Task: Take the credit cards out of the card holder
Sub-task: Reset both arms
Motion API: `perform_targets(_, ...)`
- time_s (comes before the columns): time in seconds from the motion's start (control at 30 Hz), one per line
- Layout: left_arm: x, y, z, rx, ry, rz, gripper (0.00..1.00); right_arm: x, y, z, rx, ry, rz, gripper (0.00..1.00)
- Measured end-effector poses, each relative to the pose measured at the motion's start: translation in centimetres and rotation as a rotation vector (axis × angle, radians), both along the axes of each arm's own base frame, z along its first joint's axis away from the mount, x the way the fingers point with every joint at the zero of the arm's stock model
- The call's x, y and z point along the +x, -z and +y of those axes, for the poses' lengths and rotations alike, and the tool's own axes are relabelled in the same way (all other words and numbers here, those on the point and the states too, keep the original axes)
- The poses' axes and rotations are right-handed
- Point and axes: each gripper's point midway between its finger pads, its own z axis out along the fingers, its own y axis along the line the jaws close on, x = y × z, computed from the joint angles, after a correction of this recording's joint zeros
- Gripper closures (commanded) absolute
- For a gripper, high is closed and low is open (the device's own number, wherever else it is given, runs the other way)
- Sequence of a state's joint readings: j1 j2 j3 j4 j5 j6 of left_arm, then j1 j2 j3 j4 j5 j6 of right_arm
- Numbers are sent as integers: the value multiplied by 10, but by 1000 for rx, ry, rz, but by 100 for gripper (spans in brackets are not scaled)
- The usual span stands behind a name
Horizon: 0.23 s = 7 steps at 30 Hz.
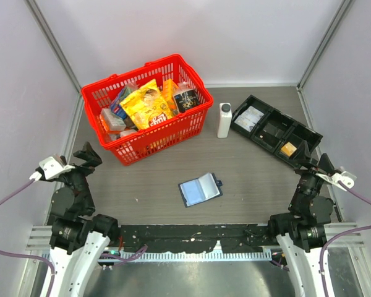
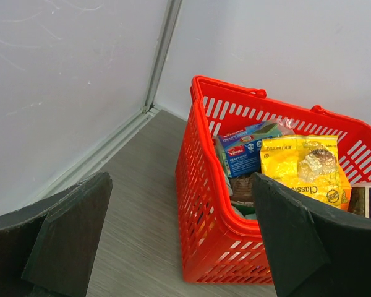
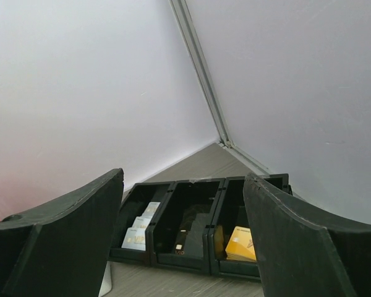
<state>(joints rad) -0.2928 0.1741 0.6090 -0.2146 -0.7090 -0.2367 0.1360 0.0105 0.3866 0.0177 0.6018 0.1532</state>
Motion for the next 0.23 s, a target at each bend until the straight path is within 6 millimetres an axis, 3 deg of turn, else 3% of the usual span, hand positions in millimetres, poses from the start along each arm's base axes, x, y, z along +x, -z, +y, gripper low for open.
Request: perform_targets(0.23,4,2,1,2,-3,13,0,3,-1,6,1,-32,-13,17)
